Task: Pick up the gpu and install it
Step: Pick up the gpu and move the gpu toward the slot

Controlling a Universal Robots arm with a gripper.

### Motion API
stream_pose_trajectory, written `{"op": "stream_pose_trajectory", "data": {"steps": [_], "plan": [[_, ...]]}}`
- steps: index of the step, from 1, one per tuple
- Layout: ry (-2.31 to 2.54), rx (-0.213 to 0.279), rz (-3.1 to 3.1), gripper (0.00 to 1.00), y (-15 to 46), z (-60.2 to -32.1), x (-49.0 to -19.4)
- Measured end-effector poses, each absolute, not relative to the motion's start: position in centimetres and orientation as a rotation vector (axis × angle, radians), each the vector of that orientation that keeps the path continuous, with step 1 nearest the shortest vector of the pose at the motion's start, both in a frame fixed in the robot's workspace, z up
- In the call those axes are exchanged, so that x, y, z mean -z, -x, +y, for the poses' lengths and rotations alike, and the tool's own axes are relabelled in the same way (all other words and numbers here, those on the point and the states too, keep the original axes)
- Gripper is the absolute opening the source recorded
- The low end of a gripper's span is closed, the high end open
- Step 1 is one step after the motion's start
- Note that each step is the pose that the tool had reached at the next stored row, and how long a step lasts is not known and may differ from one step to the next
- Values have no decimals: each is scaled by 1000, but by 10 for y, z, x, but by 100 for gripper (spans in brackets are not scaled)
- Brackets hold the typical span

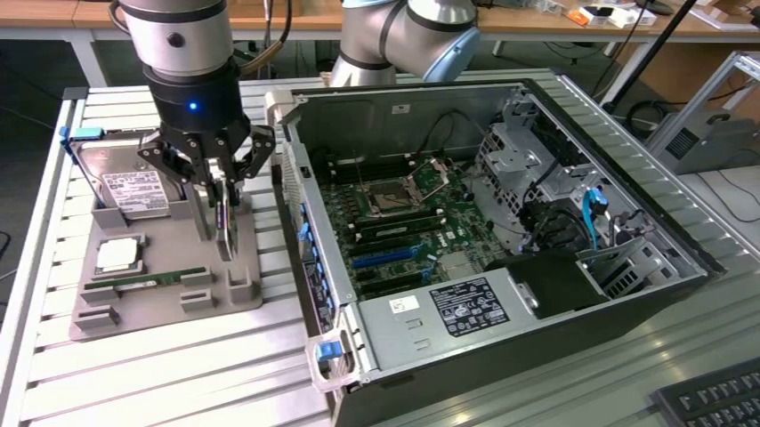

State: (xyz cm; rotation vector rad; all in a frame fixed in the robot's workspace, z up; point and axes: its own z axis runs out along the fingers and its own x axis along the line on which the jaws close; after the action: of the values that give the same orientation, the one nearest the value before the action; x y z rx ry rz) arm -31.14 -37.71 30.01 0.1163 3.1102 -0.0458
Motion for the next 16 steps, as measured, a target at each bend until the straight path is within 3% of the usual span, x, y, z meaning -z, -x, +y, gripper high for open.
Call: {"op": "stream_pose_trajectory", "data": {"steps": [16], "plan": [[-116,46,3110,27,311,-377,-304]]}}
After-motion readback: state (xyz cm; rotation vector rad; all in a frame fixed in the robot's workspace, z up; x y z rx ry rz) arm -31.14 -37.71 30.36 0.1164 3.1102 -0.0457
